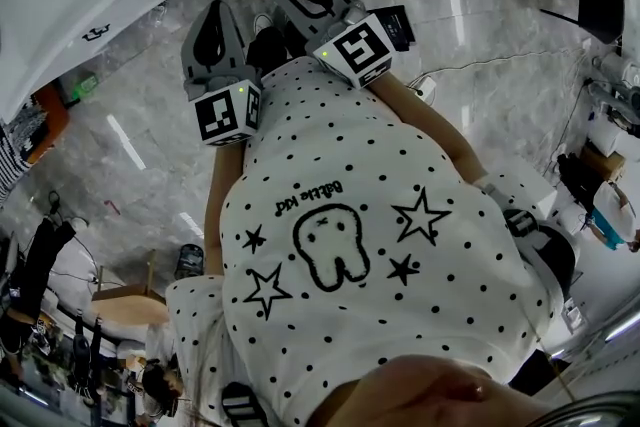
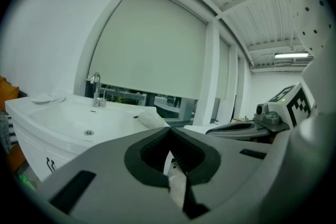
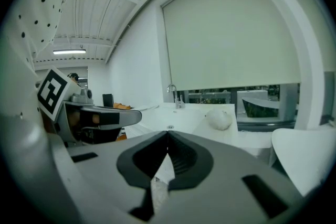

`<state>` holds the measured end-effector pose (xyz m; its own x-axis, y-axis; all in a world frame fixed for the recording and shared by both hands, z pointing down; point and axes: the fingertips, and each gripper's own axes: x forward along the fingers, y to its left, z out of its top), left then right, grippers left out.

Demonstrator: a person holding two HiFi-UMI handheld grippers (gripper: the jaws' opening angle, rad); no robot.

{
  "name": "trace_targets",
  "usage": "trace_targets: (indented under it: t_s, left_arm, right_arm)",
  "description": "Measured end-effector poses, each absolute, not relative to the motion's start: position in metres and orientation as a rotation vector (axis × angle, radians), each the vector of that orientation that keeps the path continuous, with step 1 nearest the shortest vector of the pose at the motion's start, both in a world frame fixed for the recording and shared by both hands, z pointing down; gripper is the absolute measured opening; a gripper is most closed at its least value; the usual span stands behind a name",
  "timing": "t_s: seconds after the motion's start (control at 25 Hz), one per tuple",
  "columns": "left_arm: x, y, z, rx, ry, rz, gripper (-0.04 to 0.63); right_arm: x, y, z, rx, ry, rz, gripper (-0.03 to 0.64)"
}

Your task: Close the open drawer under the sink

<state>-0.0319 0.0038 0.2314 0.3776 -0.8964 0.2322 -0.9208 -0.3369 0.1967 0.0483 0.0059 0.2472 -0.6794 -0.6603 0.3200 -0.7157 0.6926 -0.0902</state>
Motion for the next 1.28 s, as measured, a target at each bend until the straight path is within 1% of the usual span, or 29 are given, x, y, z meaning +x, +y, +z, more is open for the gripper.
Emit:
trace_targets:
  t_s: [1.28]
  left_arm:
    - [-0.024,0.001,0.232,2.378,-1.517,0.124,0.005]
  right_arm:
    - [0.042,0.005,0.248,1.059,-2.638,0.312,0.014]
